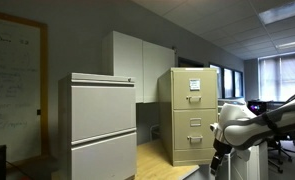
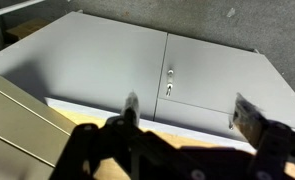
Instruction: Open the bottom drawer of the file cabinet to the right
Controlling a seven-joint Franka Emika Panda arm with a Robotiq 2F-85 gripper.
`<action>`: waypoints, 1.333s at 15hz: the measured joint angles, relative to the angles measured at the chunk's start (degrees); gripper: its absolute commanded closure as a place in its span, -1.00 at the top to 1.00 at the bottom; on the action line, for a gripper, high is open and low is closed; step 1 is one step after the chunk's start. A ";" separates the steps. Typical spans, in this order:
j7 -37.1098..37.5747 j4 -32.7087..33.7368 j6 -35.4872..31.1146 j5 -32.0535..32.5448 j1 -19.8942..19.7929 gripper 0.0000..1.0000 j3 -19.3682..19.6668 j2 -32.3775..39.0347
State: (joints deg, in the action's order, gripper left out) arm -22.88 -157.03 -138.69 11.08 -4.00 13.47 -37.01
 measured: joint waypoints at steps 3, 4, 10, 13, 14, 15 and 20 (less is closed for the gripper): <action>0.04 -0.11 0.03 -0.11 -0.02 1.00 0.00 0.04; 0.12 -0.16 0.03 -0.11 -0.04 1.00 -0.01 0.08; 1.52 0.17 -2.62 -0.88 -0.06 1.00 -0.11 1.43; 1.92 1.51 -6.28 -2.57 -0.06 1.00 0.03 3.46; 1.92 2.26 -7.58 -3.30 -0.04 1.00 0.15 4.40; 1.92 3.15 -8.78 -4.06 -0.01 1.00 0.30 5.44; 1.20 10.45 -13.36 -12.33 3.08 1.00 2.79 12.54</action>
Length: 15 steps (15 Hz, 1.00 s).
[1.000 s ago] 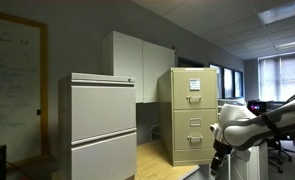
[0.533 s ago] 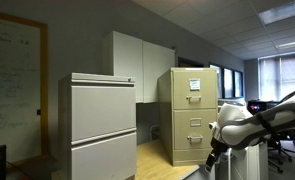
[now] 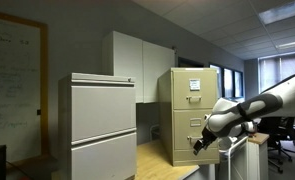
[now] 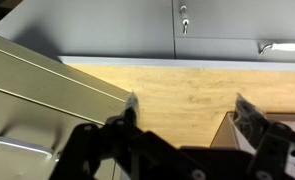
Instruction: Open the bottom drawer of the file cabinet to the right
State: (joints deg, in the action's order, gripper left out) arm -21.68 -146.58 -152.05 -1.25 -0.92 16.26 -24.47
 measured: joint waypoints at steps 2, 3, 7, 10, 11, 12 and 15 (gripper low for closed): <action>-2.06 3.59 -1.66 -6.19 2.90 1.00 2.37 3.14; -3.78 5.46 -2.21 -9.98 4.58 1.00 3.88 4.74; -13.19 12.12 -3.32 -27.89 10.91 1.00 10.98 10.24; -21.40 16.13 -3.15 -42.45 15.11 1.00 17.37 13.56; -24.14 17.32 -2.80 -47.42 15.88 1.00 19.16 14.64; -26.70 18.43 -2.31 -52.20 16.34 1.00 20.70 15.68; -33.96 21.57 1.04 -66.54 16.61 1.00 24.78 19.15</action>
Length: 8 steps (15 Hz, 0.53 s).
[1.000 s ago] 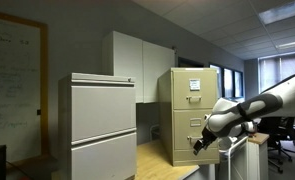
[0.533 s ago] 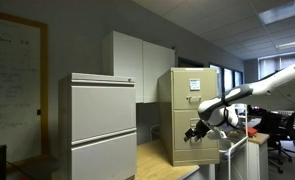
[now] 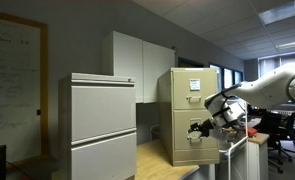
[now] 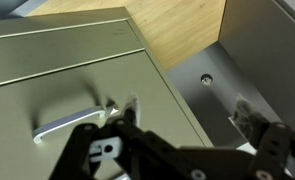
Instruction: Open the bottom drawer of the file cabinet to the right
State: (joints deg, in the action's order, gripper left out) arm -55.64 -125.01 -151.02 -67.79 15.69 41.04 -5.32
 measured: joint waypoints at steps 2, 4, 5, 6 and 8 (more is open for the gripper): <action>-3.77 1.75 3.36 -8.40 -0.28 1.00 2.12 2.79; -6.46 3.08 7.08 -15.61 -0.85 1.00 3.51 6.01; -7.34 3.58 8.83 -18.63 -3.10 1.00 2.07 7.68; -8.08 4.11 10.48 -21.57 -6.95 1.00 -1.04 9.39; -9.49 5.13 13.16 -27.17 -13.86 1.00 -6.55 12.75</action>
State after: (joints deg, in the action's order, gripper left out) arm -65.13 -119.88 -137.86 -94.96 1.84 34.49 7.43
